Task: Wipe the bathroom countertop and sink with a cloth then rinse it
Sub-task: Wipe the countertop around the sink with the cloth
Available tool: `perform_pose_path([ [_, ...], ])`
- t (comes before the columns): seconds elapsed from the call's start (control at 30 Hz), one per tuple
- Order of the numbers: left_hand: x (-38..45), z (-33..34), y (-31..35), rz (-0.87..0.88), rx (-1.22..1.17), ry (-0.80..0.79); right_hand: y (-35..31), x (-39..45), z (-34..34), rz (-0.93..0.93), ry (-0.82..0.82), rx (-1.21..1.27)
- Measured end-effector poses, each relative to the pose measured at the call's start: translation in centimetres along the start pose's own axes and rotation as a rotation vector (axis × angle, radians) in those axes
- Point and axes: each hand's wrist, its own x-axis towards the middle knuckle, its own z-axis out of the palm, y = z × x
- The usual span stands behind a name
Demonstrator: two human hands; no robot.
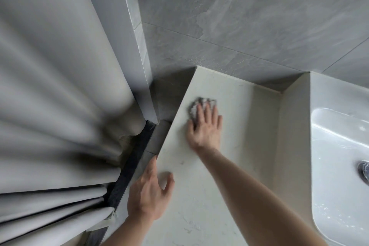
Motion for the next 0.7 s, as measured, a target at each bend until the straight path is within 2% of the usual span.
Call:
perform_pose_path([
  [0.13,-0.1,-0.2,0.2,-0.025,0.013,-0.004,-2.5,-1.4,1.1,-0.246,-0.065,0.003],
  [0.23,-0.1,-0.4,0.3,-0.029,0.013,-0.003,-0.3,-1.0,0.4,-0.307,-0.063,-0.023],
  [0.57,0.2,-0.1,0.3,-0.032,0.023,-0.021,15.3,2.7,-5.8,0.272,-0.017,-0.155],
  [0.7,0.2,0.0,0.1,-0.018,0.005,-0.029,16.3,3.4,-6.0,0.409,0.019,-0.127],
])
